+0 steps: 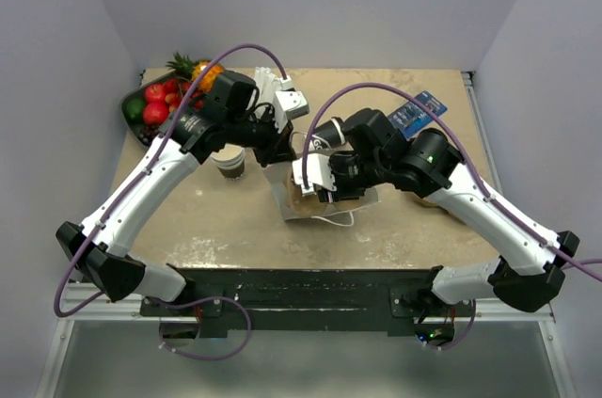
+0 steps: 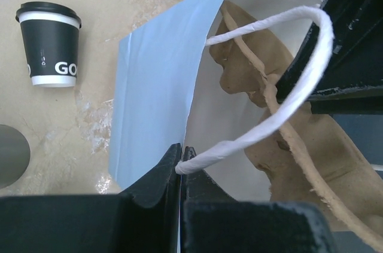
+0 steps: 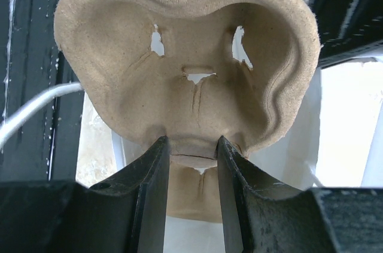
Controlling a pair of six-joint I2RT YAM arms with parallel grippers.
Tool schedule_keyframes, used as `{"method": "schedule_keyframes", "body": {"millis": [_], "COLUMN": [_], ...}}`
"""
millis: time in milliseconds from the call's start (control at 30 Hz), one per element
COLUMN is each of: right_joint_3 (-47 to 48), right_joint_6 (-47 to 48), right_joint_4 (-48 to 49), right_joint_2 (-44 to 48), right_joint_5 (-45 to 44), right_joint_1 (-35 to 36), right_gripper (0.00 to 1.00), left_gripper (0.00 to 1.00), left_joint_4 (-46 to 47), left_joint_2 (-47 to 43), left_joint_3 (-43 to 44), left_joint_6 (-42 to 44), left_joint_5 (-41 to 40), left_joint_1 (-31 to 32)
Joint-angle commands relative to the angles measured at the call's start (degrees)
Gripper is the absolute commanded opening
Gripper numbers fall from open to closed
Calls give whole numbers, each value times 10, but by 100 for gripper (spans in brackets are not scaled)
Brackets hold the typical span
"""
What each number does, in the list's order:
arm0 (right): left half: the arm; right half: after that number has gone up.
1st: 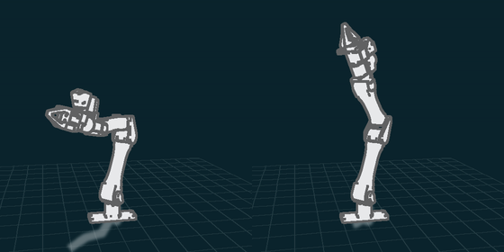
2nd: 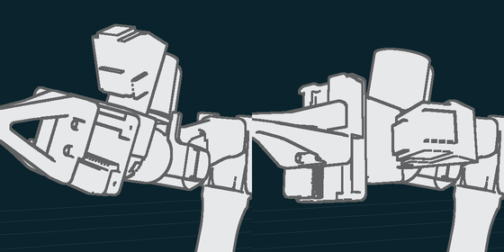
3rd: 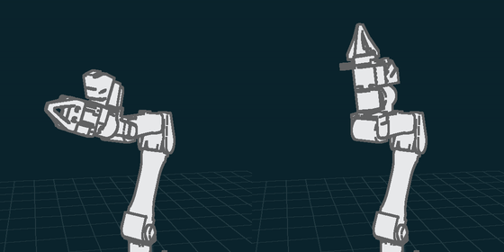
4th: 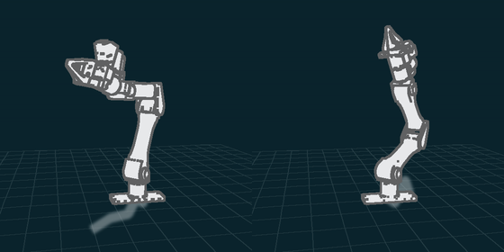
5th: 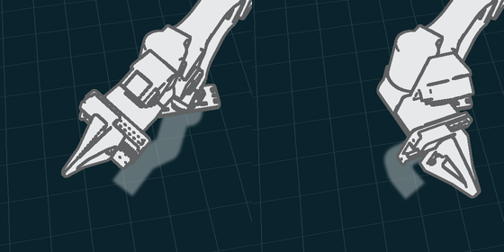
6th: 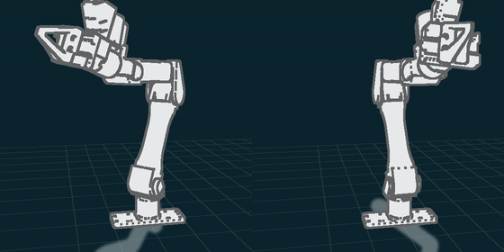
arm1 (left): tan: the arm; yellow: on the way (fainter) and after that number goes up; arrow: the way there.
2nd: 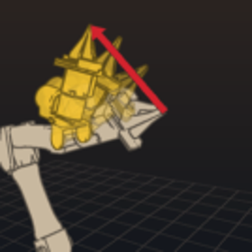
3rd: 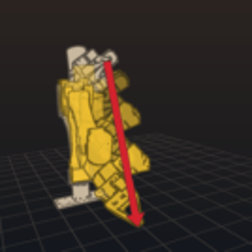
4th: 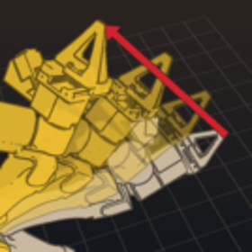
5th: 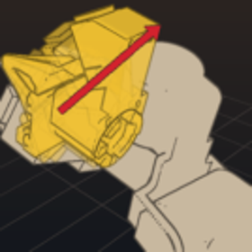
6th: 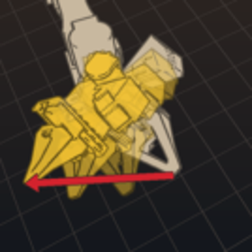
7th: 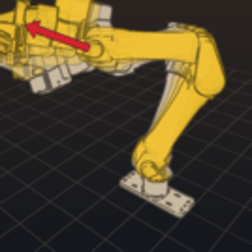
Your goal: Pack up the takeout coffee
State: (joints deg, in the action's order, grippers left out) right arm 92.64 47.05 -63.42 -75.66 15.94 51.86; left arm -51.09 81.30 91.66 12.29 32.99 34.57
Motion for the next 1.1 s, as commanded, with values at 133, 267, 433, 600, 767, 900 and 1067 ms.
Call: {"method": "schedule_keyframes", "body": {"millis": [133, 267, 433, 600, 767, 900, 1067], "right_joint_3": [-18, -19, -6, -4, 0, -8, -16], "right_joint_6": [16, 9, -23, -35, -4, 39, 112], "right_joint_4": [-9, -2, -16, 0, -11, -36, -60], "right_joint_2": [10, 0, -25, -41, -54, -52, -60], "right_joint_5": [-66, -136, -184, -226, -253, -213, -178], "right_joint_1": [39, 59, 60, 62, 64, 66, 70], "right_gripper": [0, 0, 0, 0, 0, 0, 0], "left_gripper": [0, 0, 0, 0, 0, 0, 0], "left_joint_4": [21, 27, 32, 28, 18, 13, -3], "left_joint_2": [-10, -8, -12, -14, -17, -17, -4], "left_joint_3": [27, 24, 8, 0, -3, -3, 7], "left_joint_6": [-35, -41, -47, -51, -48, -43, -7], "left_joint_5": [40, 55, 81, 117, 119, 140, 164], "left_joint_1": [-29, -34, -33, -33, -33, -33, -34]}}
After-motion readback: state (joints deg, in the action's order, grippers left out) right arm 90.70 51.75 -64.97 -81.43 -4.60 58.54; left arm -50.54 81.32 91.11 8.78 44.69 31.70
